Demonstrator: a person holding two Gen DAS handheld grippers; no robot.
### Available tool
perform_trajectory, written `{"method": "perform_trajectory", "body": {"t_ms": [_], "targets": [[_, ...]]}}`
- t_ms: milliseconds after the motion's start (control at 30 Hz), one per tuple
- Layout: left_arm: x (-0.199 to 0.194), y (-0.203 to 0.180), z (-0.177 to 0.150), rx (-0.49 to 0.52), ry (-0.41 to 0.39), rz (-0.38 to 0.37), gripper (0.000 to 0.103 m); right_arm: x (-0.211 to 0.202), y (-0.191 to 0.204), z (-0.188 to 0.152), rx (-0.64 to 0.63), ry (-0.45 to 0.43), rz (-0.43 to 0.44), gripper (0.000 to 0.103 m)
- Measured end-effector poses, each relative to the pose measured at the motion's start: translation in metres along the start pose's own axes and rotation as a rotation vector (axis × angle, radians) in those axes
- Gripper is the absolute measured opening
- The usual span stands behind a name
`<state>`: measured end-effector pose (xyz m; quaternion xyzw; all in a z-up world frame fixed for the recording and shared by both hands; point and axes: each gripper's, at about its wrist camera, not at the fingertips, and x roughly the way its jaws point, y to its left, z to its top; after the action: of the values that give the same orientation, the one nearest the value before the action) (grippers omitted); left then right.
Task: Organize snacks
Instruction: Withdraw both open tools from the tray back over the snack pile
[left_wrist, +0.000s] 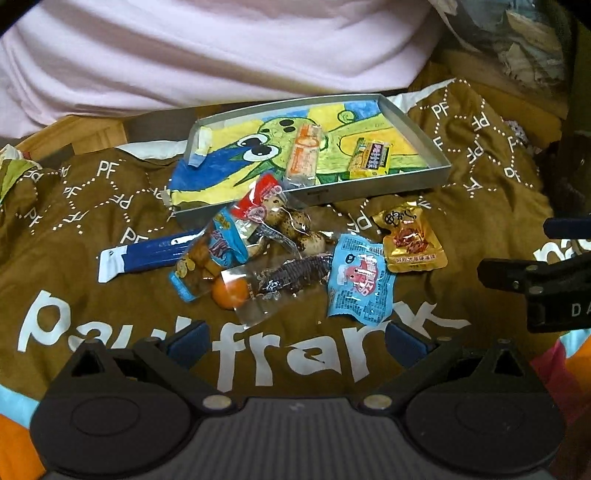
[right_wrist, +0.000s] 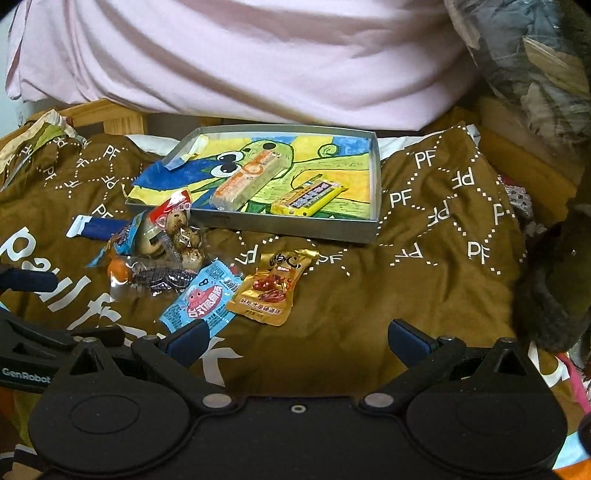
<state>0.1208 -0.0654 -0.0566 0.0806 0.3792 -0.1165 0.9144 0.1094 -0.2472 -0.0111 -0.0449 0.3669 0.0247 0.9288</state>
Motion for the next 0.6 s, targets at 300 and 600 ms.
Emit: {"method": "perform_trajectory", "body": {"t_ms": [300,600], "targets": [[0.024,0.000,0.004,-0.011,0.017,-0.024,0.103,0.011,-0.003,0.009,-0.008,-0.009,0.026,0.102],[0.054,-0.008,0.010,0.032,0.015,-0.105,0.102,0.045,-0.022,0.027,0.053,-0.016,0.179,0.098]]}}
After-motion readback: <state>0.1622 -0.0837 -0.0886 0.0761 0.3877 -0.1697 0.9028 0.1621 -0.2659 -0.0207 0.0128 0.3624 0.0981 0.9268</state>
